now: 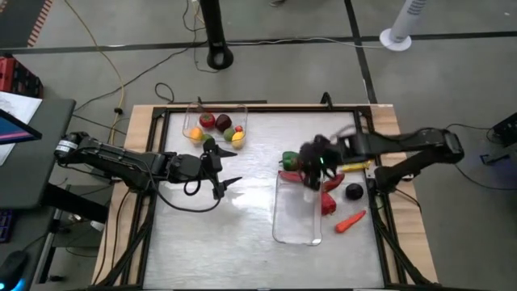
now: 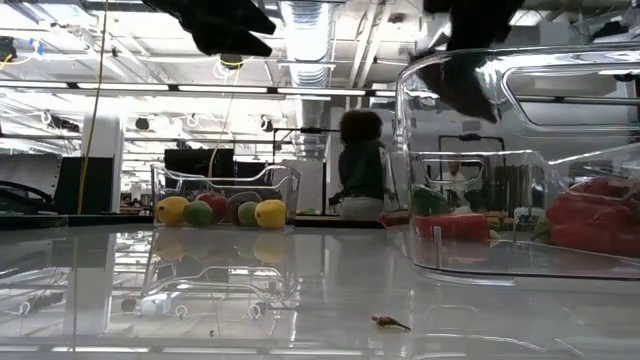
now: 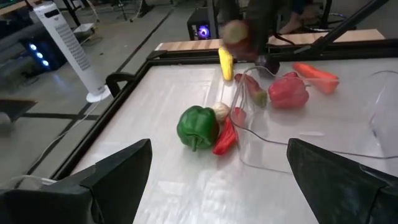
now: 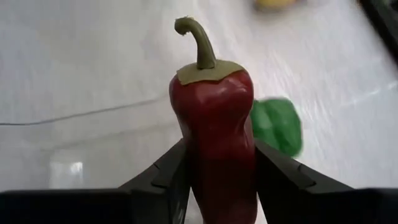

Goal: Sort produce into baskets
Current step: Put the red chili pepper into the bottom transparent bin, then put the red bell pepper into the bottom transparent bin, then put the right red chili pepper into the bottom transparent bin

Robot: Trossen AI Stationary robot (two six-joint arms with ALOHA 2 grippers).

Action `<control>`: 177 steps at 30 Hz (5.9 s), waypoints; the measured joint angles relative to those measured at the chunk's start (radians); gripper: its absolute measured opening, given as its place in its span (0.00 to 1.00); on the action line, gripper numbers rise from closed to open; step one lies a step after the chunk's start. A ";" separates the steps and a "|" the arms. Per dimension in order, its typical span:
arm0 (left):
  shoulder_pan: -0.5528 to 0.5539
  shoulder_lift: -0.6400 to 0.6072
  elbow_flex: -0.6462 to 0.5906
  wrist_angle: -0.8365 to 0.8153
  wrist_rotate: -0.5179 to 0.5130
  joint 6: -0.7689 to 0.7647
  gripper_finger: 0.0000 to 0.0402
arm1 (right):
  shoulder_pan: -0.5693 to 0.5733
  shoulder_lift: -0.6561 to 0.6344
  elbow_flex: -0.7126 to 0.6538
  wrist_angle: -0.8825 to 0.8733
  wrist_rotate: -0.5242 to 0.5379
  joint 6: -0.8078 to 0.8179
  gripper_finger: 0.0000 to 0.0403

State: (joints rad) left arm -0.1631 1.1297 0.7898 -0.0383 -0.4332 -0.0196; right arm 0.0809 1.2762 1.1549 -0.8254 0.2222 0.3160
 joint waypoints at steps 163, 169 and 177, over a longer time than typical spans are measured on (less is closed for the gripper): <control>-0.138 0.000 -0.044 -0.079 0.016 -0.133 0.90 | -0.051 0.021 -0.439 -0.082 -0.137 -0.001 0.80; -0.137 0.000 -0.044 -0.079 0.015 -0.133 0.90 | -0.059 0.021 -0.454 -0.062 -0.154 0.035 0.80; -0.138 0.000 -0.044 -0.079 0.015 -0.134 0.90 | -0.055 0.033 -0.474 -0.059 -0.164 0.069 0.77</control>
State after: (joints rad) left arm -0.3008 1.1301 0.7460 -0.1177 -0.4179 -0.1532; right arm 0.0261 1.3091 0.6807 -0.8848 0.0578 0.3848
